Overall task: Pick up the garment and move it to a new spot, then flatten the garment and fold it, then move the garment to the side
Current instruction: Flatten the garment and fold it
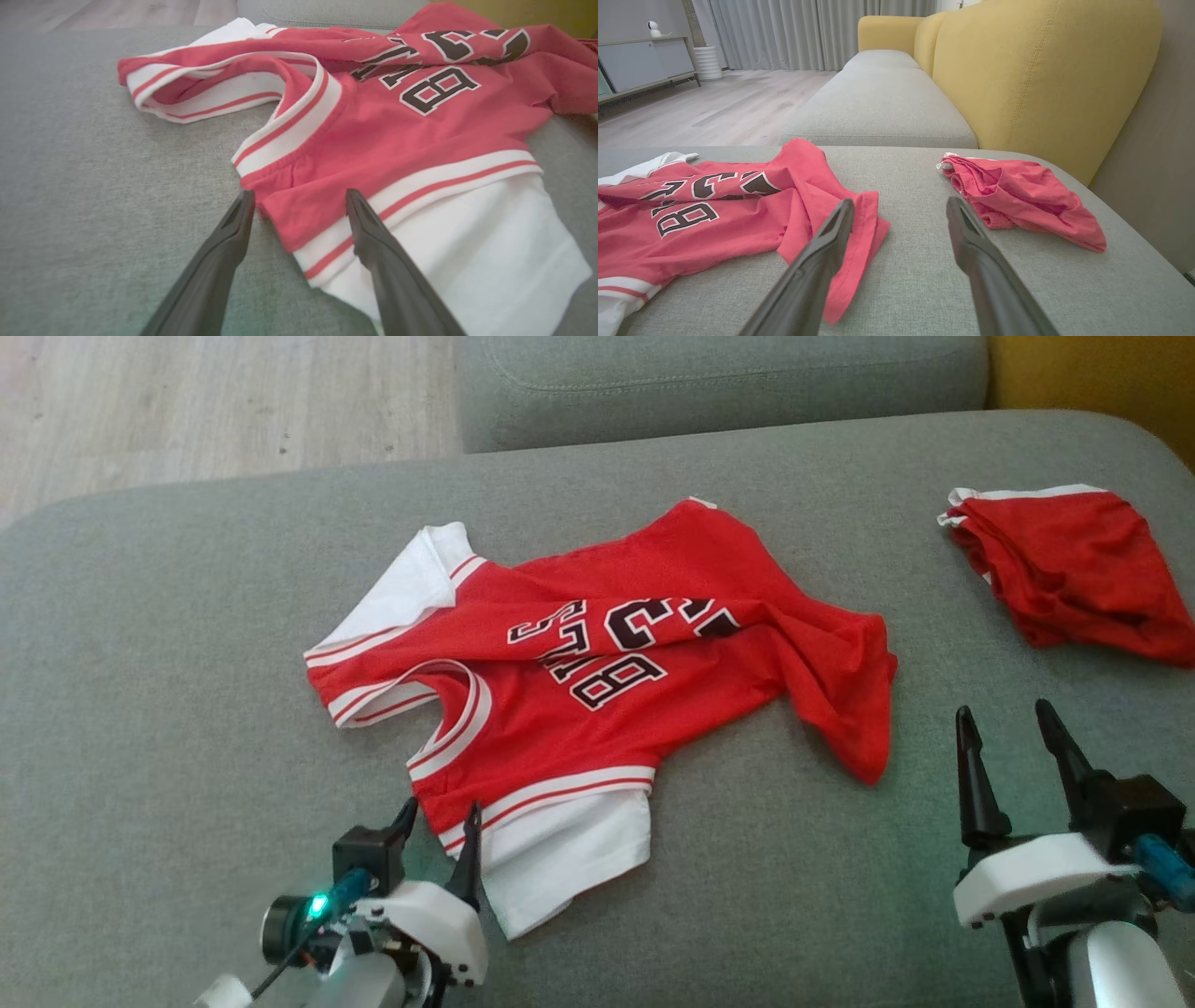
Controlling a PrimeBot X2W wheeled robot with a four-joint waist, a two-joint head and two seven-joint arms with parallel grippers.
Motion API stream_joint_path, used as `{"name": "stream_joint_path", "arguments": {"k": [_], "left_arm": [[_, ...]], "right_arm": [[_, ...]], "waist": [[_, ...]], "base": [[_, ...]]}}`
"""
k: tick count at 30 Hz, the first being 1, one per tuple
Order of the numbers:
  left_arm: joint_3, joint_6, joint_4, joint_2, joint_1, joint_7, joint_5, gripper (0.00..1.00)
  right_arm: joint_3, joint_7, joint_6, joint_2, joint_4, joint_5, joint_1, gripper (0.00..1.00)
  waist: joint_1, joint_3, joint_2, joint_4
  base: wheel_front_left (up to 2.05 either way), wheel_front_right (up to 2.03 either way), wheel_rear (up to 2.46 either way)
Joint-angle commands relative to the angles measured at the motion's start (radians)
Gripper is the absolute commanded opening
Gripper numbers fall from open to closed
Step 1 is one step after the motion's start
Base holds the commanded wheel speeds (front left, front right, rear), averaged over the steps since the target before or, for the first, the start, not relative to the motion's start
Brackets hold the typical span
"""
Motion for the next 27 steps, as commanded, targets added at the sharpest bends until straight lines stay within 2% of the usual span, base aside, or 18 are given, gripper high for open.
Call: {"name": "stream_joint_path", "arguments": {"k": [1, 8, 9, 10, 11, 16, 27], "left_arm": [[0.024, -0.001, -0.021, 0.006, -0.053, -0.005, -0.008, 1.00], [-0.006, -0.009, 0.034, 0.003, -0.085, 0.035, 0.001, 1.00], [-0.012, -0.010, 0.045, 0.003, -0.091, 0.044, 0.005, 0.77], [-0.018, -0.012, 0.056, 0.004, -0.096, 0.052, 0.008, 0.35], [-0.021, -0.014, 0.065, 0.005, -0.100, 0.057, 0.010, 0.00], [-0.005, -0.001, 0.075, 0.029, -0.136, 0.022, 0.009, 0.00], [0.073, 0.038, 0.031, 0.151, -0.205, -0.006, -0.013, 0.00]], "right_arm": [[0.023, -0.003, 0.007, -0.005, -0.034, 0.010, -0.020, 1.00], [0.026, -0.001, 0.007, -0.005, -0.037, 0.009, -0.031, 1.00], [0.026, -0.002, 0.007, -0.005, -0.037, 0.008, -0.032, 1.00], [0.025, -0.002, 0.007, -0.005, -0.035, 0.008, -0.033, 1.00], [0.025, -0.003, 0.007, -0.005, -0.033, 0.008, -0.034, 1.00], [0.003, -0.011, 0.007, -0.005, -0.026, 0.011, -0.038, 1.00], [-0.057, -0.009, 0.007, -0.005, 0.010, 0.011, -0.029, 1.00]], "waist": [[0.0000, 0.002, -0.0001, -0.002], [0.0000, 0.022, -0.0001, -0.023], [0.0000, 0.024, -0.0001, -0.024], [0.0000, 0.025, -0.0001, -0.026], [0.0000, 0.027, -0.0001, -0.027], [0.0000, 0.034, -0.0001, -0.021], [0.0000, 0.047, -0.0001, 0.005]], "base": [[0.00, 0.00, 0.00], [0.00, 0.00, 0.00], [0.00, 0.00, 0.00], [0.00, 0.00, 0.00], [0.00, 0.00, 0.00], [0.00, 0.00, 0.00], [0.00, 0.00, 0.00]]}}
